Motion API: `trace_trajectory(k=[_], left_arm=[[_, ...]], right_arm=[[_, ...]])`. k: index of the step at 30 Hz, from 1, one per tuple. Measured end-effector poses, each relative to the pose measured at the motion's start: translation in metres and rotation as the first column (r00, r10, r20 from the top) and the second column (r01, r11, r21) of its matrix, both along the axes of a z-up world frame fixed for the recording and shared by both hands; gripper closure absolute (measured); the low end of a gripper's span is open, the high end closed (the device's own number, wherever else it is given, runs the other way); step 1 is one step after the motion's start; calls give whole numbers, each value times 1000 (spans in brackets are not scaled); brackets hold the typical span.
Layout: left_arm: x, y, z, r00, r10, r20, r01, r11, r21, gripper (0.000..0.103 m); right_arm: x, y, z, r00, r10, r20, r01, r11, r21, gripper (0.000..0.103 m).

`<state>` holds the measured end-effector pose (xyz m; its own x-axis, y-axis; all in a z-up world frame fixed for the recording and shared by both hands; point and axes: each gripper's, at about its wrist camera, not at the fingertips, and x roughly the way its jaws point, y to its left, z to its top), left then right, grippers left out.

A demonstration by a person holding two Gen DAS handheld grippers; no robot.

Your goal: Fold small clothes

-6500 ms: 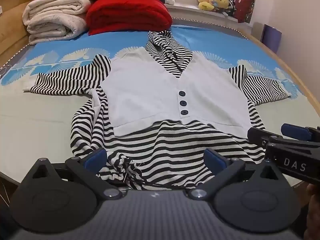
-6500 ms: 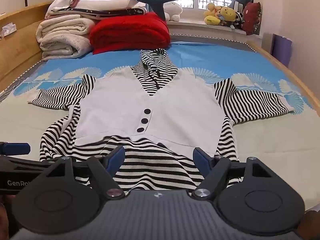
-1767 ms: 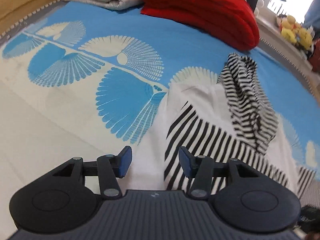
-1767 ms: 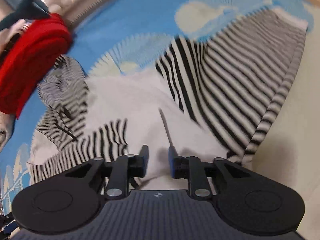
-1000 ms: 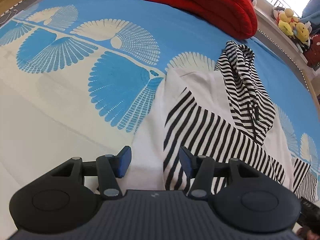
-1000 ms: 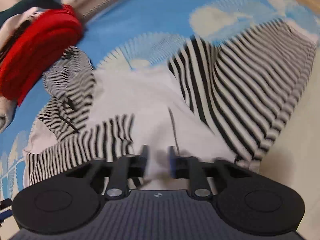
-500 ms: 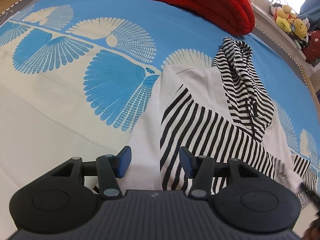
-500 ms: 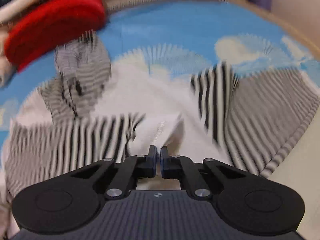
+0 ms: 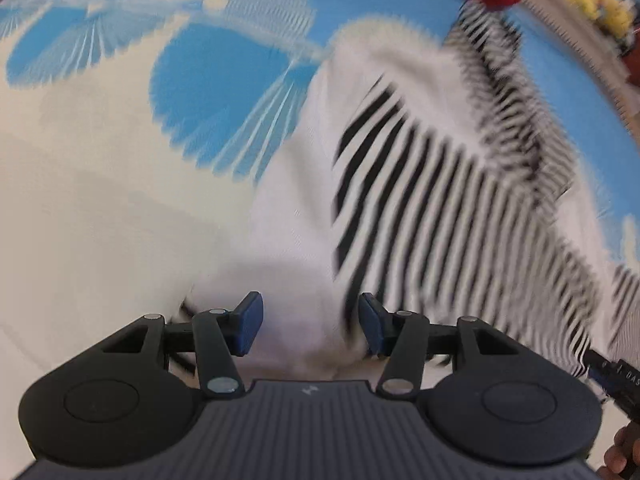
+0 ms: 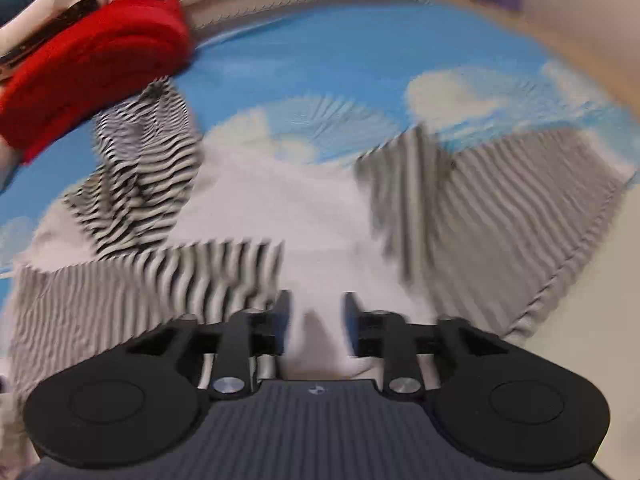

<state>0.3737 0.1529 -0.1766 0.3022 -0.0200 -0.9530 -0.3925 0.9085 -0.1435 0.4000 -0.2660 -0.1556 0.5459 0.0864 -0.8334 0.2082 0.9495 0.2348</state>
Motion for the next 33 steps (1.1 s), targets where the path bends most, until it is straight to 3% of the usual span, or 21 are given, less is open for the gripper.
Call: trace_trajectory(k=[1, 3, 6, 8, 10, 13, 15, 18, 22, 27, 32, 33], left_arm=[[-1, 0, -4, 1000, 10, -15, -10, 1000, 6, 45], [-1, -5, 2, 1000, 19, 1, -19, 1000, 21, 45], [0, -18, 11, 997, -35, 69, 32, 999, 38, 40], [3, -26, -6, 999, -53, -13, 54, 997, 52, 39], [2, -30, -3, 999, -30, -16, 31, 996, 84, 39], [2, -41, 30, 995, -46, 94, 42, 998, 43, 39], [1, -56, 49, 979, -118, 167, 104, 990, 93, 37], [-1, -78, 54, 963, -196, 182, 161, 968, 191, 37], [-4, -89, 51, 959, -228, 169, 199, 964, 175, 37], [-2, -94, 54, 952, -244, 186, 210, 960, 186, 37], [1, -89, 50, 958, -230, 173, 201, 965, 168, 37], [0, -88, 51, 957, -228, 177, 200, 966, 165, 37]], right_arm=[[2, -4, -11, 998, -11, -66, 12, 1000, 15, 60], [-2, -11, -6, 998, -47, -34, 49, 998, 47, 61], [-5, -10, 10, 998, -1, 62, 0, 1000, 25, 58], [-3, -15, 3, 1000, 14, 10, -14, 1000, 4, 53], [-6, -34, -4, 997, -60, -37, 62, 997, 38, 54], [-10, -71, 13, 988, -150, 40, 147, 987, 67, 54], [-15, -100, 30, 968, -209, 139, 205, 978, 45, 54], [-22, -152, 42, 919, -328, 219, 324, 945, 55, 54], [-24, -222, 33, 850, -458, 259, 453, 888, 84, 54], [-26, -287, -6, 772, -604, 198, 588, 797, 138, 54], [-16, -303, -44, 754, -640, 146, 629, 768, 119, 53], [-14, -300, -46, 742, -648, 170, 637, 761, 121, 53]])
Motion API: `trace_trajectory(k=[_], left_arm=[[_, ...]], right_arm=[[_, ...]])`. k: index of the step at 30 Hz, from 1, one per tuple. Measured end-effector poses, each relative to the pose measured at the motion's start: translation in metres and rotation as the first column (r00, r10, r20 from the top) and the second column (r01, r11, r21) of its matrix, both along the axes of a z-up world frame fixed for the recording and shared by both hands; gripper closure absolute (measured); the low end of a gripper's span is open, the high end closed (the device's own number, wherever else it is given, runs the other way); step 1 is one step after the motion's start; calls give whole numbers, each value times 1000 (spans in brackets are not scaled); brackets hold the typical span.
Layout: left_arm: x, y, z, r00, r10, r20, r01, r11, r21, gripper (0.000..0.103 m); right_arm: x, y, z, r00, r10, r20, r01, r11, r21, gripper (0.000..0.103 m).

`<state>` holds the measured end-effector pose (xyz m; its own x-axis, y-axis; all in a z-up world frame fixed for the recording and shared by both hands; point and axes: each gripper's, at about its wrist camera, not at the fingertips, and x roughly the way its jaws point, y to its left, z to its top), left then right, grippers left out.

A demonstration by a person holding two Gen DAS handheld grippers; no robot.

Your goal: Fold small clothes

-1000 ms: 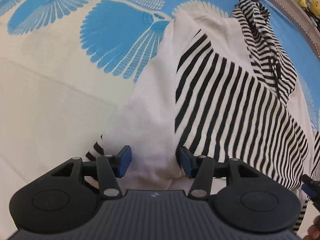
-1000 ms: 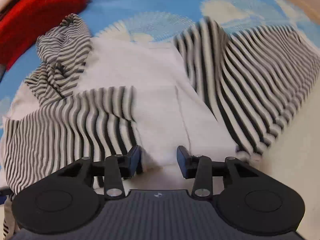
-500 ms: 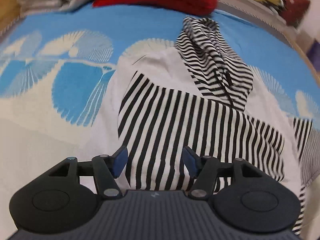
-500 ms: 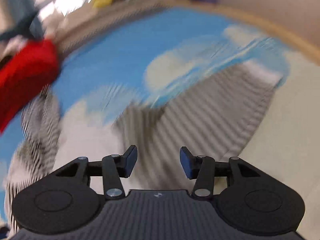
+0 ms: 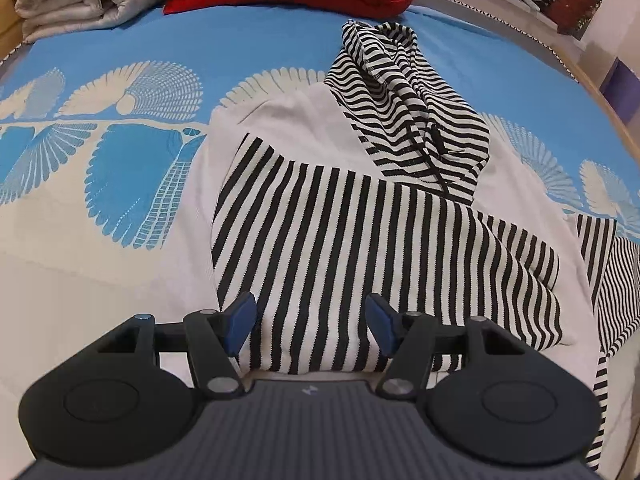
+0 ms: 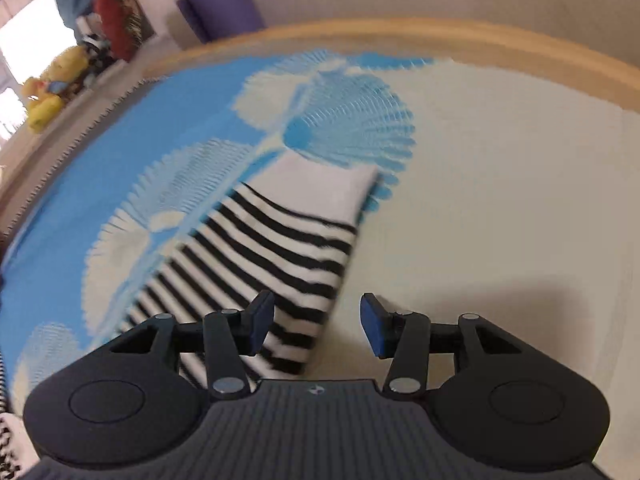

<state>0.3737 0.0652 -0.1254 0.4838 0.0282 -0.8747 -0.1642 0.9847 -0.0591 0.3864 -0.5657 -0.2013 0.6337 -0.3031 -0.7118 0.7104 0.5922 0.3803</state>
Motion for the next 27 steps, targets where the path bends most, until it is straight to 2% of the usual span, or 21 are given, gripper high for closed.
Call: trace_trajectory(k=[1, 2, 3, 4, 7, 9, 12, 14, 16, 19, 21, 22, 25, 26, 27], left_arm=[[-1, 1, 2, 1000, 0, 5, 0, 1000, -4, 37], [-1, 3, 3, 1000, 3, 10, -2, 1000, -7, 37], [-1, 6, 6, 1000, 7, 16, -7, 1000, -10, 37], [-2, 8, 8, 1000, 12, 20, -12, 1000, -14, 37], [-3, 17, 15, 999, 37, 32, -36, 999, -31, 37], [-4, 24, 18, 998, 52, 35, -51, 998, -45, 37], [-5, 34, 22, 997, 72, 33, -70, 996, -61, 37], [-6, 42, 26, 995, 92, 38, -90, 993, -71, 37], [-8, 52, 30, 991, 128, 49, -123, 989, -88, 37], [-12, 69, 35, 984, 168, 57, -162, 982, -102, 37], [-16, 80, 36, 980, 192, 58, -186, 978, -96, 37], [-17, 87, 35, 977, 203, 60, -198, 976, -89, 37], [-19, 103, 34, 969, 240, 50, -236, 969, -74, 37], [-19, 108, 34, 967, 251, 49, -247, 966, -72, 37], [-18, 113, 34, 964, 261, 50, -257, 964, -71, 37]], right_arm=[[2, 1, -1, 1000, 2, 3, -2, 1000, -11, 53], [6, 4, -2, 1000, 7, 4, -7, 1000, -14, 61], [8, 4, -1, 1000, 14, 27, -14, 1000, -5, 78], [7, 2, -1, 998, 24, 57, -25, 999, 22, 100], [-3, 5, 20, 993, -32, 113, 29, 999, 25, 101], [-15, 16, 47, 988, -50, 148, 48, 999, 21, 101], [-42, 53, 100, 986, -109, 129, 105, 994, 38, 101], [-59, 88, 124, 987, -114, 117, 105, 992, 74, 101], [-73, 120, 137, 984, -89, 156, 78, 994, 74, 101], [-73, 153, 133, 983, -34, 180, 35, 999, -5, 101], [-57, 166, 124, 993, -9, 118, 8, 1000, 10, 101], [-50, 174, 124, 993, 18, 121, -17, 1000, -9, 101], [-38, 221, 136, 988, 87, 131, -63, 981, -182, 101], [-34, 245, 140, 979, 157, 127, -120, 958, -259, 101], [-30, 279, 145, 957, 266, 117, -213, 915, -343, 101]])
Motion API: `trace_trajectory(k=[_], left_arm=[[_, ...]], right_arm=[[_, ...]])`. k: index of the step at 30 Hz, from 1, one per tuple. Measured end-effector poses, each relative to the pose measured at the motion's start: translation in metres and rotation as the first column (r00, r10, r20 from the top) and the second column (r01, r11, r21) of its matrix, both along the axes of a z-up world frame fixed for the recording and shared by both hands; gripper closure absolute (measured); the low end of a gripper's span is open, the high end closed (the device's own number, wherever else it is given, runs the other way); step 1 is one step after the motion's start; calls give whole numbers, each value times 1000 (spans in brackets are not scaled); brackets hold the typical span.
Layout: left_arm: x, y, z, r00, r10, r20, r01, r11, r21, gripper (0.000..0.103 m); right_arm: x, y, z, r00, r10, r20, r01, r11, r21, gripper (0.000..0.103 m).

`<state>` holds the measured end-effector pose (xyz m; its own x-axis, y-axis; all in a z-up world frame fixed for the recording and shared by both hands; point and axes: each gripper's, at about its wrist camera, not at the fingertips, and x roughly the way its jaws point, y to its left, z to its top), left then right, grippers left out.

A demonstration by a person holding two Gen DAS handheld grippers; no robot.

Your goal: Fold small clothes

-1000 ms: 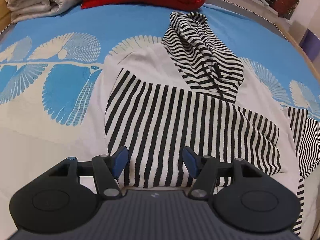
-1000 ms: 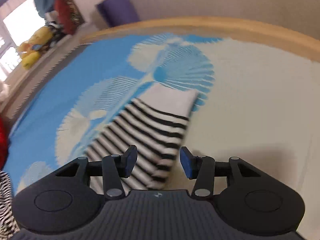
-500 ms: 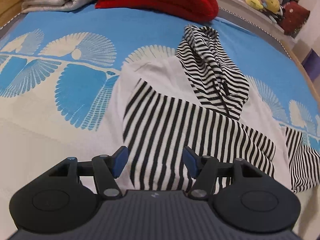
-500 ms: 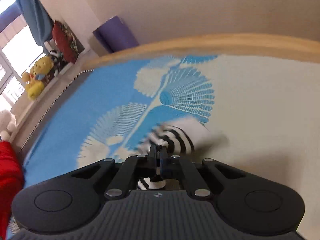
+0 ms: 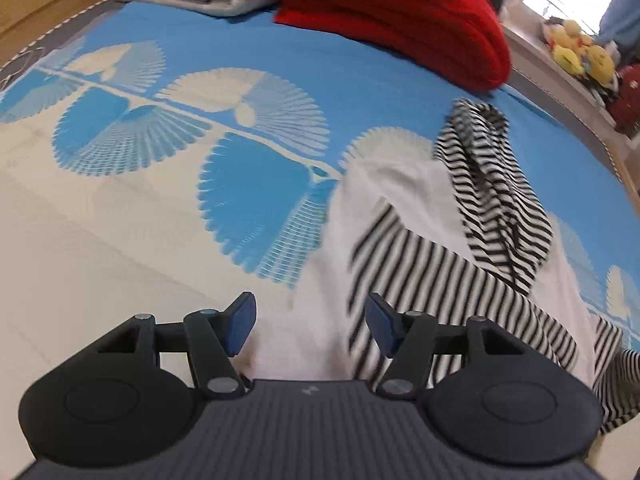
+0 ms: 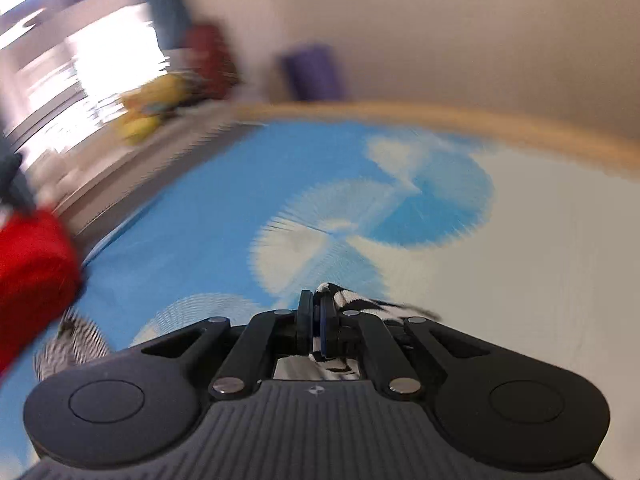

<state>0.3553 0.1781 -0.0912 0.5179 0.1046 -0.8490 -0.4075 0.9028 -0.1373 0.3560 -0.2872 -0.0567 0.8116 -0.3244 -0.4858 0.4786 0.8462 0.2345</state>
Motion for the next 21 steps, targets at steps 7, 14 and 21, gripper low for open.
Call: trace_trajectory(k=[7, 14, 21], left_arm=[[7, 7, -8, 1000, 12, -20, -12, 1000, -8, 37], [13, 3, -33, 999, -5, -54, -4, 985, -171, 37], [25, -6, -46, 1000, -5, -12, 2, 973, -231, 37]], right_arm=[[-6, 179, -49, 507, 838, -202, -823, 540, 175, 97], [-9, 187, -65, 532, 805, -263, -740, 593, 317, 68], [9, 137, -64, 639, 707, -302, -647, 707, 287, 59]])
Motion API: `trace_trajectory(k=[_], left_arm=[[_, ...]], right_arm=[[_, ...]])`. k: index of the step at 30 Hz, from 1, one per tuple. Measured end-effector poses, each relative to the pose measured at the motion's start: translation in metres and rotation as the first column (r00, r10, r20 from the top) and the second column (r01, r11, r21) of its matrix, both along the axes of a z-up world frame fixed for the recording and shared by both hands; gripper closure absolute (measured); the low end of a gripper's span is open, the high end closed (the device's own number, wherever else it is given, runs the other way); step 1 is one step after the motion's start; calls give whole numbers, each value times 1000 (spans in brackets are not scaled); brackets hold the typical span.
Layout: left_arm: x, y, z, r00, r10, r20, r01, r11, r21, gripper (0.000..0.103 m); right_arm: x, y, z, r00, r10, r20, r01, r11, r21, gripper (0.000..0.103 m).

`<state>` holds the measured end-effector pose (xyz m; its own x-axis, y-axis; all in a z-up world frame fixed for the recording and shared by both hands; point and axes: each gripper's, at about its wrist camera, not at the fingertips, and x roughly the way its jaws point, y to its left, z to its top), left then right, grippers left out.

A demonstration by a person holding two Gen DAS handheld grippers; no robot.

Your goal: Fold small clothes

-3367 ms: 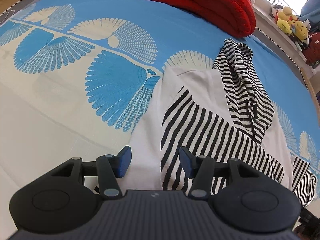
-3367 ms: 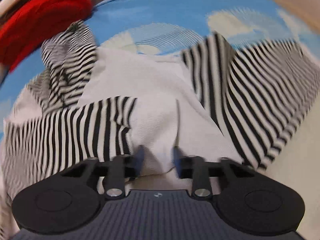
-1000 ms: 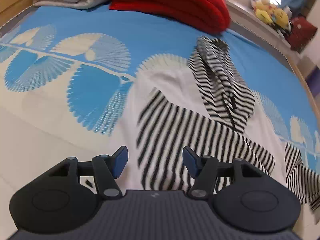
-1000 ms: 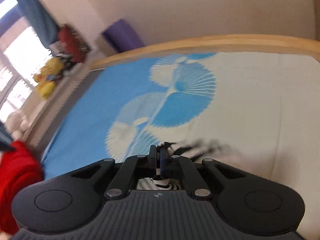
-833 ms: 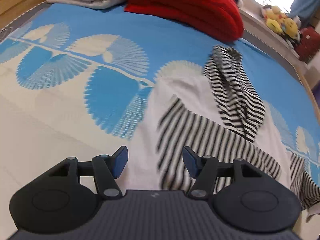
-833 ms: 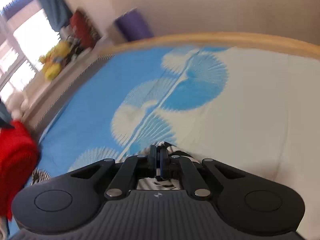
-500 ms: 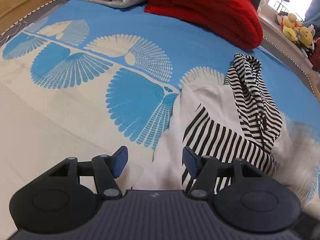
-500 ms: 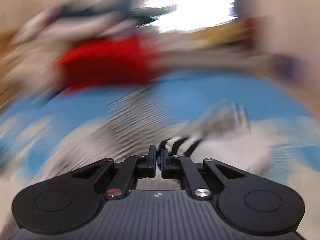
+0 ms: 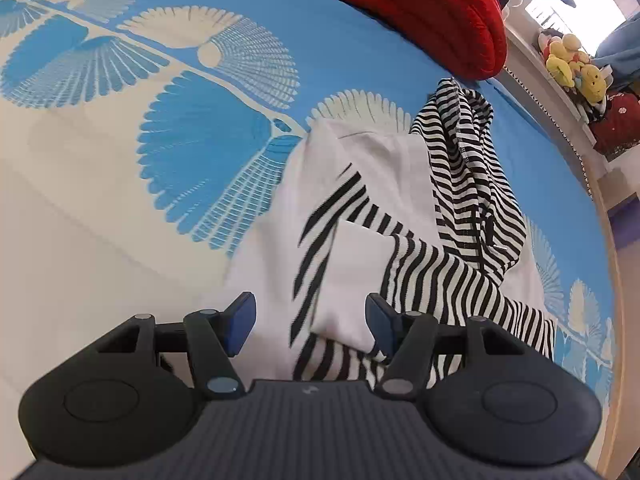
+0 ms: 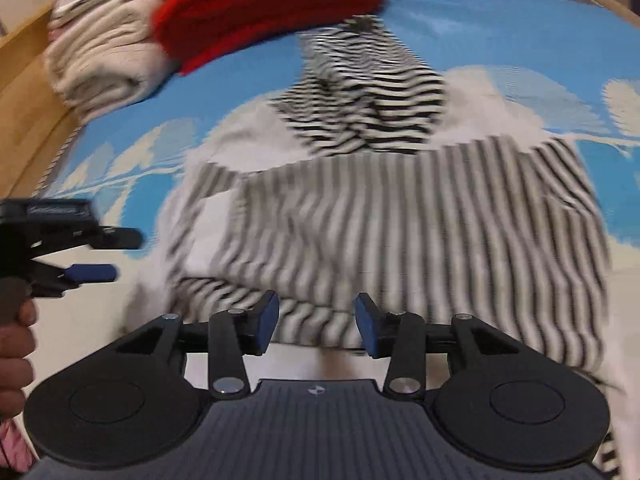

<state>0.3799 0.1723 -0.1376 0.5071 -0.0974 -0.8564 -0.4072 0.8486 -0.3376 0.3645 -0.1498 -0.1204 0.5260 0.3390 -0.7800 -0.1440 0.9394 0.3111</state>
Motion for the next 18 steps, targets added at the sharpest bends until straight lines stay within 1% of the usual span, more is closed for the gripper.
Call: trace_trajectory(k=[2, 4, 6, 7, 9, 12, 13, 14, 15, 16, 18], left_arm=[[4, -3, -5, 1000, -3, 27, 3, 1000, -28, 37], [11, -6, -12, 1000, -1, 10, 1, 999, -43, 39], [15, -7, -21, 1000, 8, -8, -9, 997, -77, 39], [17, -9, -26, 1000, 2, -10, -2, 996, -87, 43], [22, -13, -37, 999, -8, -36, 6, 998, -68, 47], [28, -22, -48, 998, -34, -47, 32, 999, -27, 49], [30, -26, -49, 997, -44, -57, 44, 999, -10, 56], [31, -30, -49, 996, -51, -66, 53, 998, 17, 65], [32, -35, -46, 995, -63, -74, 68, 996, 59, 89], [32, -41, -42, 994, -87, -71, 94, 990, 103, 95], [29, -47, -29, 992, -118, -39, 122, 979, 161, 96]], right_arm=[[3, -16, -4, 997, -68, -32, 67, 998, -15, 59], [6, -32, -9, 991, -124, -57, 123, 992, -16, 59], [8, -46, -12, 984, -162, -73, 161, 987, -22, 59], [9, -51, -14, 981, -178, -80, 176, 984, -29, 59], [12, -61, -21, 973, -206, -101, 202, 978, -45, 59], [15, -76, -31, 957, -253, -144, 248, 967, -51, 59], [17, -81, -34, 952, -262, -159, 258, 965, -41, 59], [19, -84, -37, 948, -267, -174, 266, 964, -30, 59], [20, -86, -38, 945, -270, -183, 270, 962, -26, 59], [21, -88, -39, 943, -275, -186, 274, 961, -27, 59], [22, -90, -38, 940, -286, -185, 283, 958, -42, 59]])
